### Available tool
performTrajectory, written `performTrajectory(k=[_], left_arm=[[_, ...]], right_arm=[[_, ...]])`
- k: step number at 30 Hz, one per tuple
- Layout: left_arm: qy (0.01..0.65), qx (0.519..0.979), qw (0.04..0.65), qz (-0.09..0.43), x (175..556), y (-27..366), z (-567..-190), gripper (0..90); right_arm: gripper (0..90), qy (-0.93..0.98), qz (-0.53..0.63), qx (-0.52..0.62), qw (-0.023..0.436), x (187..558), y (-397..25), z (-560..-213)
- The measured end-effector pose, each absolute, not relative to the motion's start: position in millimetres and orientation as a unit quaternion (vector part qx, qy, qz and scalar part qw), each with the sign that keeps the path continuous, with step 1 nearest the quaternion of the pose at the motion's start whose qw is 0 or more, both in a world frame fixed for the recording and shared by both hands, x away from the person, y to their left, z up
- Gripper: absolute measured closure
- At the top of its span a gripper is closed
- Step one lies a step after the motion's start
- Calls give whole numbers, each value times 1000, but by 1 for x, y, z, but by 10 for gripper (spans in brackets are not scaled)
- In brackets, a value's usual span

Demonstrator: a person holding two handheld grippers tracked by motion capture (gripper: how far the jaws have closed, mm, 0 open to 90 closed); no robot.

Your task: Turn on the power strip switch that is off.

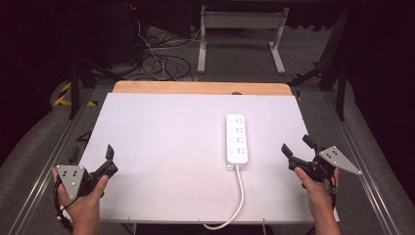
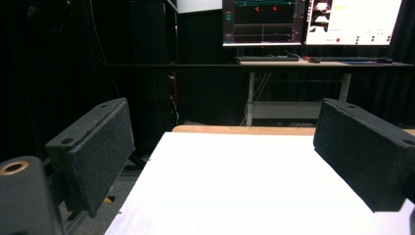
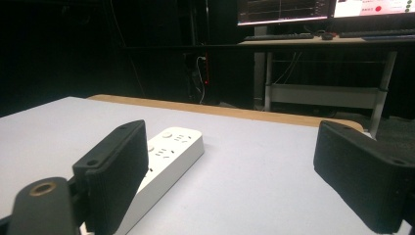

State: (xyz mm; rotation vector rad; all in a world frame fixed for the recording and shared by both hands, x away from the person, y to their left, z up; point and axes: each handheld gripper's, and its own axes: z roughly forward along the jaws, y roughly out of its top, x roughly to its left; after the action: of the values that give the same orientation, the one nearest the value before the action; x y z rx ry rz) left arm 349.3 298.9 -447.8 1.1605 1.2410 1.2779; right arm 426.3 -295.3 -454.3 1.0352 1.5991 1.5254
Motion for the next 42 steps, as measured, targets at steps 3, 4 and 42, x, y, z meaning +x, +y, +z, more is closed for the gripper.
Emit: performTrajectory(k=[3, 4, 42], left_arm=[[510, 478, 487, 525, 350, 299, -448, 83], [509, 478, 488, 524, 350, 299, -448, 83], [503, 484, 493, 520, 353, 295, -448, 83]], right_arm=[[135, 614, 588, 400, 343, 426, -296, -454], [135, 614, 588, 400, 343, 426, -296, -454], [398, 593, 599, 382, 380, 414, -304, -445]])
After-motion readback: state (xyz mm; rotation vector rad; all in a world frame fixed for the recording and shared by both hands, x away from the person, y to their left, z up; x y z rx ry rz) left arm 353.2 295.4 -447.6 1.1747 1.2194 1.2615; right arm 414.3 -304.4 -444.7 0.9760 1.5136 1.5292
